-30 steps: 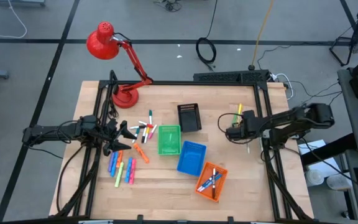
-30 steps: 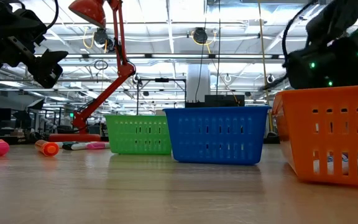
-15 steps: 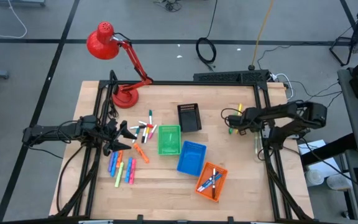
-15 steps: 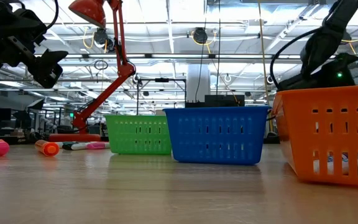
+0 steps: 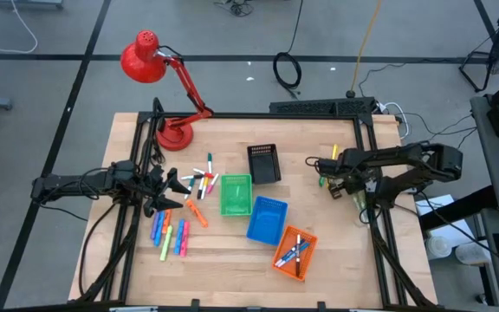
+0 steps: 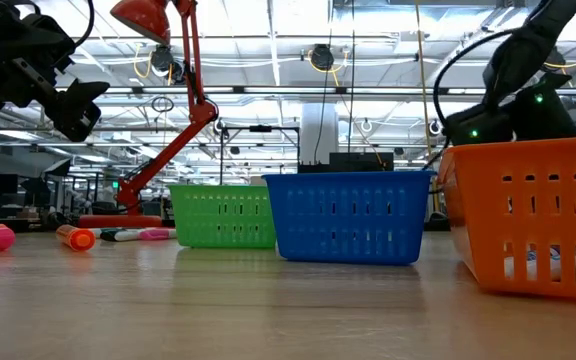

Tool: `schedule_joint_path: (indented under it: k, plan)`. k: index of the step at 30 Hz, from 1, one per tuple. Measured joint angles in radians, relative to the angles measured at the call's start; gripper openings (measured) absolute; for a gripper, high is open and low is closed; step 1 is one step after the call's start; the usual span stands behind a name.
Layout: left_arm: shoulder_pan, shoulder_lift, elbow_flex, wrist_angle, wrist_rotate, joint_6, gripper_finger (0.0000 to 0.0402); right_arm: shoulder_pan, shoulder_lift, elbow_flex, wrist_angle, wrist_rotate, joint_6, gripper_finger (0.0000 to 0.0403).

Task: Pick & Place Markers
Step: Put the right green marker pen into the orange basket

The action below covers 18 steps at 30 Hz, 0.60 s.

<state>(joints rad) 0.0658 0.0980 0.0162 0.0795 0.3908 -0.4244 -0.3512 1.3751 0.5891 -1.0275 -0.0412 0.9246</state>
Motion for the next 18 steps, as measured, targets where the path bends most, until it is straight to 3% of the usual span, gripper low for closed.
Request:
schedule_joint_path:
  k: [3, 9, 14, 18]
  plan:
    - [0.000, 0.000, 0.000, 0.000, 0.000, 0.000, 0.0274, 0.022, -0.020, 0.014, 0.014, -0.087, -0.034, 0.0000]
    - [0.000, 0.000, 0.000, 0.000, 0.000, 0.000, 0.0274, 0.052, -0.083, 0.053, 0.026, -0.113, -0.047, 0.0000]
    - [0.000, 0.000, 0.000, 0.000, 0.000, 0.000, 0.0273, 0.073, -0.122, 0.113, -0.146, 0.080, 0.048, 0.0000]
    - [0.000, 0.000, 0.000, 0.000, 0.000, 0.000, 0.0273, 0.115, -0.136, 0.139, -0.245, 0.069, 0.092, 0.0000]
